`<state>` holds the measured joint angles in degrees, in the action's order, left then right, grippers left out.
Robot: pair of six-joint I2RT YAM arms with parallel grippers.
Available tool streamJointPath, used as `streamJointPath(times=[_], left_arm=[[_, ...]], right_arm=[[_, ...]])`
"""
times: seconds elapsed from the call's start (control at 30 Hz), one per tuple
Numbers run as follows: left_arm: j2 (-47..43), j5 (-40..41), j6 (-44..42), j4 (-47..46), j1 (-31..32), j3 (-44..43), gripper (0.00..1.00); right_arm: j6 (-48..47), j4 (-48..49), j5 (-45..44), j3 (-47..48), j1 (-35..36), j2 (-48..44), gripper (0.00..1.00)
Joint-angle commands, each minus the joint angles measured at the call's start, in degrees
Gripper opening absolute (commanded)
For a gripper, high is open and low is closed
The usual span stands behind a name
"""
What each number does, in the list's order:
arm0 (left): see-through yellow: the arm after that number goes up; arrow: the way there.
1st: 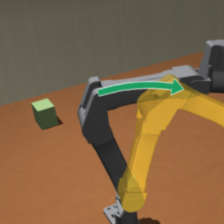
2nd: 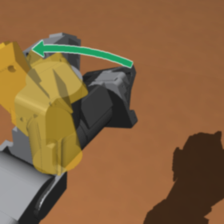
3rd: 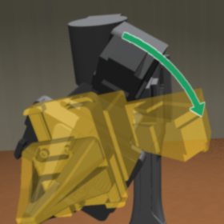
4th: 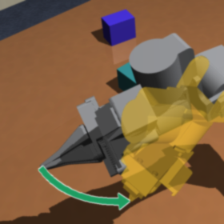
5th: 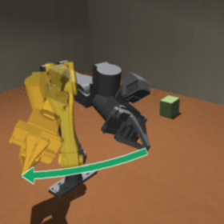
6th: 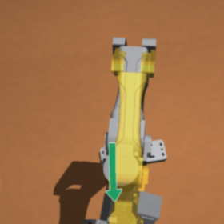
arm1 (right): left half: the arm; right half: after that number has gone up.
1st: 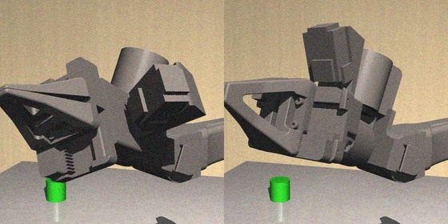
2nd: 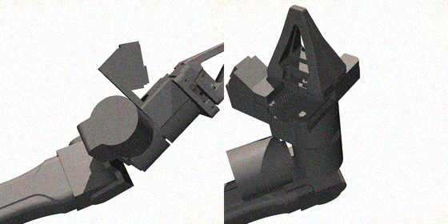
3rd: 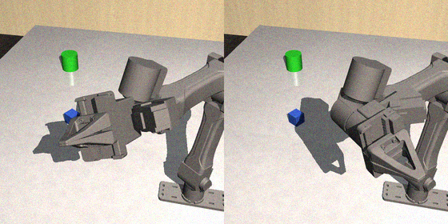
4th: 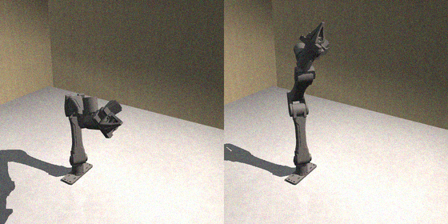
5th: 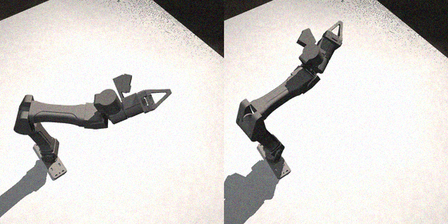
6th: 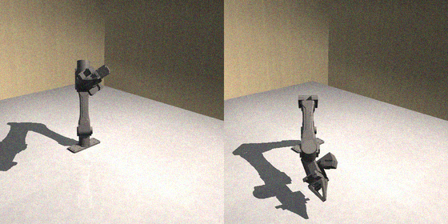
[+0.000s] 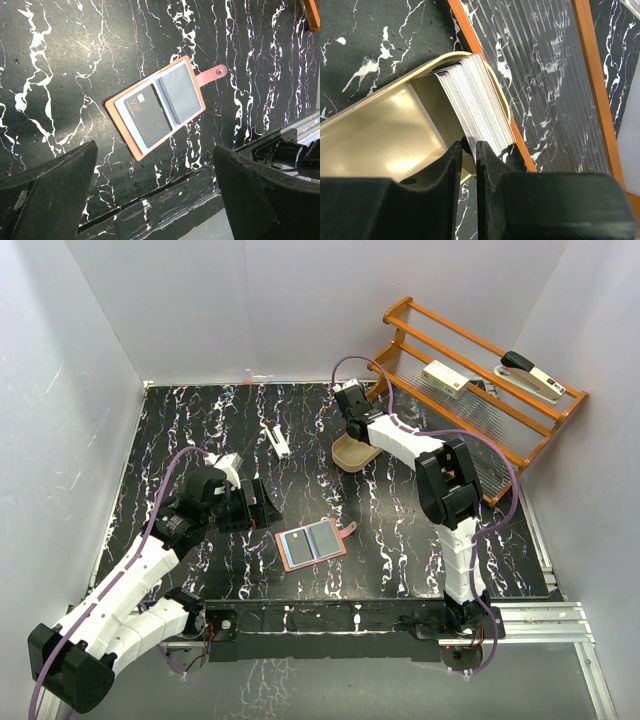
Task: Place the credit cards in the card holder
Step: Pick up the credit card from the storage box.
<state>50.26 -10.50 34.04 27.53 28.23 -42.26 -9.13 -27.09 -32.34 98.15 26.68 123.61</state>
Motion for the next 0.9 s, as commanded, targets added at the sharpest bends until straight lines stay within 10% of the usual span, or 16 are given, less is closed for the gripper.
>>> streamJointPath(times=[0.0, 0.47, 0.87], left_arm=[[-0.6, 0.1, -0.7, 0.9, 0.0, 0.1, 0.99], [0.2, 0.2, 1.4, 3.4, 0.0, -0.4, 0.99], [-1.3, -9.0, 8.3, -1.3, 0.0, -0.4, 0.91]], right_arm=[[-1.0, 2.6, -2.9, 3.5, -0.8, -2.8, 0.12], [4.5, -2.5, 12.2, 0.7, -0.5, -10.3, 0.0], [15.7, -2.6, 32.1, -16.4, -0.3, -34.4, 0.0]])
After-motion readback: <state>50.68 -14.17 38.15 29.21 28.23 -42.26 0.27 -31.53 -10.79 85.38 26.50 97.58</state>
